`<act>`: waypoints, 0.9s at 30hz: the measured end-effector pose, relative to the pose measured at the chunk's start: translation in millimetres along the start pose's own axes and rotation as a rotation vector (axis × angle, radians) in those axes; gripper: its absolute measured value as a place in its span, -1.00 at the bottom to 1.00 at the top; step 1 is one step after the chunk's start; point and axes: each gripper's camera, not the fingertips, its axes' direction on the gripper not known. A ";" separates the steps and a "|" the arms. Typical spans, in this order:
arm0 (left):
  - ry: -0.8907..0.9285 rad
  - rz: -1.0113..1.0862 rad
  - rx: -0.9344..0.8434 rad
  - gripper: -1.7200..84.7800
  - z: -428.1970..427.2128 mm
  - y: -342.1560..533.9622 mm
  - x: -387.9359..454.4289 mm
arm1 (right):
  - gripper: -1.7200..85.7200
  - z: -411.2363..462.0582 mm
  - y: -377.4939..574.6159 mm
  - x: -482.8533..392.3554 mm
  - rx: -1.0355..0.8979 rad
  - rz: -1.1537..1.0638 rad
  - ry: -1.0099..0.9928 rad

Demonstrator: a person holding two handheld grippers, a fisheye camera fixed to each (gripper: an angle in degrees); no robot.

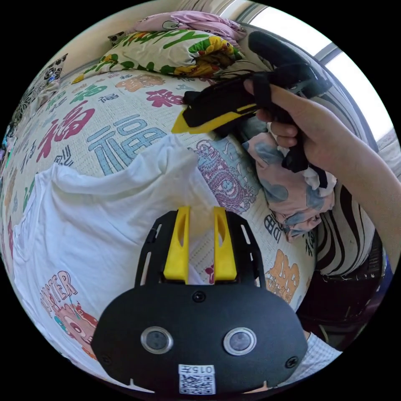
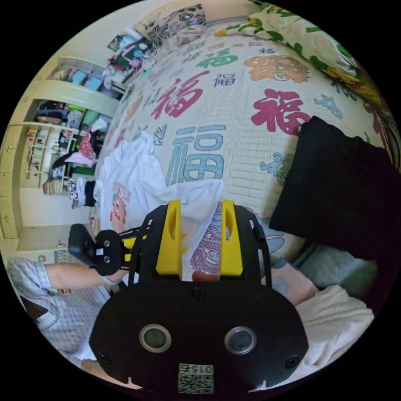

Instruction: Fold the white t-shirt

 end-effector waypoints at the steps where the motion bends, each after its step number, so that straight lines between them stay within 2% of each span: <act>1: -0.022 -0.009 0.027 -0.86 8.9 4.3 -0.1 | -0.63 7.6 -0.8 -7.3 -0.074 -0.043 0.048; 3: -0.032 -0.007 0.047 -0.93 22.0 9.4 0.5 | -0.63 23.3 -3.0 -13.2 -0.169 -0.056 0.181; 7: 0.016 -0.029 0.115 -0.96 39.8 19.8 2.0 | -0.87 31.5 0.6 -22.1 -0.212 -0.066 0.382; 10: 0.031 -0.050 0.177 -0.95 46.0 29.9 4.9 | -0.96 8.1 14.3 -12.3 -0.194 -0.027 0.304; 15: 0.096 -0.058 0.090 -0.83 80.0 39.0 -6.9 | -0.93 -22.2 44.1 28.1 -0.108 0.156 0.100; 19: 0.209 0.045 0.256 -0.82 34.7 54.0 -26.4 | -0.80 -47.1 85.4 28.8 0.046 0.191 0.114; 22: 0.121 0.107 0.303 -0.81 1.7 41.3 -54.8 | -0.79 -52.8 129.3 16.6 0.111 0.146 0.039; 25: 0.047 0.180 0.191 -0.77 8.7 -2.3 -80.5 | -0.78 -40.2 168.4 14.1 0.139 0.177 0.008; 27: 0.096 0.242 0.049 -0.76 27.8 -35.1 -83.1 | -0.76 -27.7 182.7 18.6 0.154 0.212 -0.053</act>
